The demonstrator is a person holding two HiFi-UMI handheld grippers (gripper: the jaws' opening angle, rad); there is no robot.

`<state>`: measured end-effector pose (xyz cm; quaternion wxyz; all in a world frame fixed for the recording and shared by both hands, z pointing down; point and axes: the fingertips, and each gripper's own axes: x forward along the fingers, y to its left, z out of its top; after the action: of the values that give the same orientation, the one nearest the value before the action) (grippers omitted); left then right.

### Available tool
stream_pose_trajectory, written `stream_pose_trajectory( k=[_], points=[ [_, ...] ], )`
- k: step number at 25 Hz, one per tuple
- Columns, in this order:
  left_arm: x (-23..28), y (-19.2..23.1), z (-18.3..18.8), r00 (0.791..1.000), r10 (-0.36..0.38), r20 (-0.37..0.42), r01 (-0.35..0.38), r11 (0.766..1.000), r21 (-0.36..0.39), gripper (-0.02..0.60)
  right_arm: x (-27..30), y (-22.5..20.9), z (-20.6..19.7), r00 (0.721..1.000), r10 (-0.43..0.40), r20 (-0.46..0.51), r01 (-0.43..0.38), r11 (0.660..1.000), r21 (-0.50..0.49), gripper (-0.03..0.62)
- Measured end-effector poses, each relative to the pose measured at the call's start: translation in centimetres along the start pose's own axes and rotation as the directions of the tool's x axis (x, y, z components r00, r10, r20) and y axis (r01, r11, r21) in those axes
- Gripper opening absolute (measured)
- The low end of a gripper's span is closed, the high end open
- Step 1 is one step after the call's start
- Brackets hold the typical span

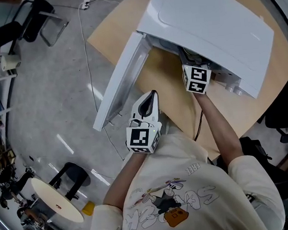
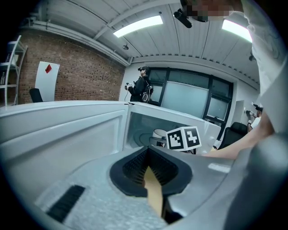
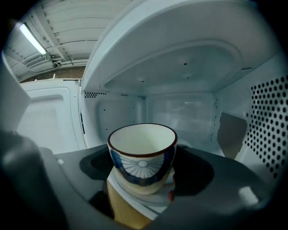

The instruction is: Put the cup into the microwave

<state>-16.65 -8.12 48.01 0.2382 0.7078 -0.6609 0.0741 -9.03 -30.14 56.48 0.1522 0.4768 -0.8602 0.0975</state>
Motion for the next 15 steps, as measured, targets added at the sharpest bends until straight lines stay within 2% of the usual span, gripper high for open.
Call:
stream_pose_trajectory(
  k=[6, 15],
  points=[
    [0.7, 1.2, 0.3, 1.000, 0.005, 0.000, -0.005, 1.000, -0.016, 0.006, 1.2, -0.8, 0.4, 1.000, -0.014, 0.004, 0.014, 0.999, 0.038, 0.402],
    [1.7, 1.1, 0.7, 1.000, -0.021, 0.002, 0.021, 0.999, -0.024, 0.006, 0.4, -0.2, 0.2, 1.000, 0.024, -0.001, -0.024, 1.000, 0.018, 0.422]
  ],
)
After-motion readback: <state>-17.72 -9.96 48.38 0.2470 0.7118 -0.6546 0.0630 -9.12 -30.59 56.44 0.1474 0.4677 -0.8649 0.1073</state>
